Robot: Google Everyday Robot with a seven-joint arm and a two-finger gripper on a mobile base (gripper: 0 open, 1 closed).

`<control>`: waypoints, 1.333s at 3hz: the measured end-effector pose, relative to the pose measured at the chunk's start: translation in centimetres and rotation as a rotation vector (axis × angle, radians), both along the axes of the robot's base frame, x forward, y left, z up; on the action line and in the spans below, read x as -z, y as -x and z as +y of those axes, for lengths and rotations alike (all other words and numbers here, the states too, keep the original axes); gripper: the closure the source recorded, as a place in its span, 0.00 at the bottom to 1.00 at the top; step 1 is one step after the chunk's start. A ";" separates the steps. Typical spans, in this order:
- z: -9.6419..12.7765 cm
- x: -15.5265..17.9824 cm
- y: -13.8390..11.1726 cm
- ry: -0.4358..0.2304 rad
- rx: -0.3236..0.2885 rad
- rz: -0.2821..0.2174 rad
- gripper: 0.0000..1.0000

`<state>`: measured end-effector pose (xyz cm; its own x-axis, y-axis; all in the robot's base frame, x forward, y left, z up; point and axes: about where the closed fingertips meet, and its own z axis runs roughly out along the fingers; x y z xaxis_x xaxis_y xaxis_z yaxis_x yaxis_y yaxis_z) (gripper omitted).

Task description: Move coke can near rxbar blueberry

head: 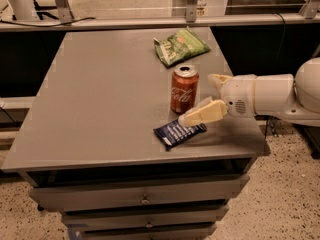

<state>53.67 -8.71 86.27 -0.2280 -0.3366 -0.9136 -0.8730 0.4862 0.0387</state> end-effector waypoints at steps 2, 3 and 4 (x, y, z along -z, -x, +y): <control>-6.8 0.5 0.5 -0.080 0.104 -0.102 0.00; -13.5 -0.7 -0.6 -0.170 0.212 -0.262 0.00; -14.5 0.0 -0.7 -0.158 0.212 -0.311 0.00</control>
Offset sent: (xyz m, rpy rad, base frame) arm -0.0115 -0.1699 -0.0037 0.1499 -0.2967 -0.2310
